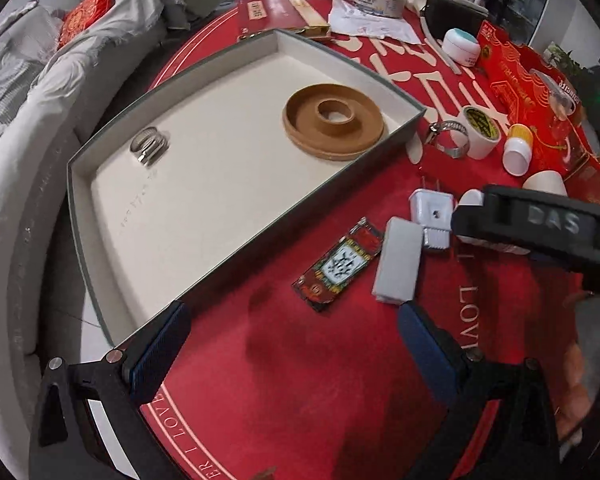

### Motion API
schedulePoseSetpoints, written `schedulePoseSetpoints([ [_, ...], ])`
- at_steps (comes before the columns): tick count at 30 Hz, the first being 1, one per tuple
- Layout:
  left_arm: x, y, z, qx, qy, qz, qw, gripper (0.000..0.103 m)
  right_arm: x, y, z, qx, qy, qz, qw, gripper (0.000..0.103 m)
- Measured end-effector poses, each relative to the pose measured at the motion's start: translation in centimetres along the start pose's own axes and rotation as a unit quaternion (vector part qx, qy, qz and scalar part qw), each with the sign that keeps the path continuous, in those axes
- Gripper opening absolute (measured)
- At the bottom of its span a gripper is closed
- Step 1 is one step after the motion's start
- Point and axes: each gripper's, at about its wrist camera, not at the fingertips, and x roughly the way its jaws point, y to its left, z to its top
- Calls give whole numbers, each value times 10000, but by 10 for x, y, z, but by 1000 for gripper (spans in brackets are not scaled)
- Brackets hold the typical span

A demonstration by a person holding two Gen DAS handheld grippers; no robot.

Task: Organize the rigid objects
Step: 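Grasp white pill bottle with right tool while left tool grasps white rectangular block, then carry pill bottle in right tool while left tool carries white block over tray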

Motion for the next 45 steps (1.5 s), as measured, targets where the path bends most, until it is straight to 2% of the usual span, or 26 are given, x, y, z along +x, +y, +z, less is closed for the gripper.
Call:
schedulePoseSetpoints([
  [2,-1,2,0,7,-16,-14,10000,103,6,1,0,26,78,-87,9999,90],
  [3,-2,1,1,29,-27,-44,10000,103,3,0,-2,23,-5,-149,9999,75],
  [4,-2,-1,2,67,-41,-73,9999,103,0,-1,-4,-45,-66,-278,9996,73],
  [7,-2,-14,8,295,-108,-90,9995,103,-3,-13,-9,-146,27,-28,9999,73],
  [12,10,-42,24,668,-258,-71,9974,103,-13,-52,-36,-121,172,-100,9997,73],
  [16,41,-56,32,867,231,-60,9960,103,-21,-75,-58,-17,207,-107,9997,73],
  [19,49,-46,32,535,491,-411,9965,102,-27,-83,-66,30,189,-58,9998,73],
  [20,48,-44,31,512,485,-474,9964,98,-29,-84,-68,1,163,-45,9999,73],
  [21,43,-44,27,591,372,-491,9963,88,-31,-84,-70,-38,141,-39,9999,73],
  [22,37,-46,23,731,260,-552,9955,73,-33,-82,-73,-107,112,-36,9999,73],
  [24,28,-51,13,1022,153,-664,9924,51,-37,-78,-79,-297,78,-28,9995,73],
  [28,14,-54,-18,1333,313,-1131,9841,50,-38,-74,-82,-430,120,39,9990,73],
  [32,-1,-38,-51,1196,538,-1360,9820,51,-38,-79,-93,-477,166,45,9987,73],
  [33,-4,-31,-55,1091,560,-1337,9834,55,-39,-82,-97,-483,178,57,9987,73],
  [34,-7,-26,-57,1024,548,-1301,9847,69,-41,-86,-102,-484,187,62,9986,73],
  [36,-17,-16,-59,853,334,-1075,9900,86,-36,-87,-102,-467,227,75,9986,73],
  [37,-21,-11,-57,769,217,-982,9920,86,-34,-90,-104,-436,268,93,9986,73],
  [40,-21,0,-49,580,222,-898,9940,86,-35,-91,-107,-445,238,114,9987,73],
  [45,-16,-2,-44,653,294,-711,9949,86,-35,-90,-106,-416,227,152,9988,73],
])
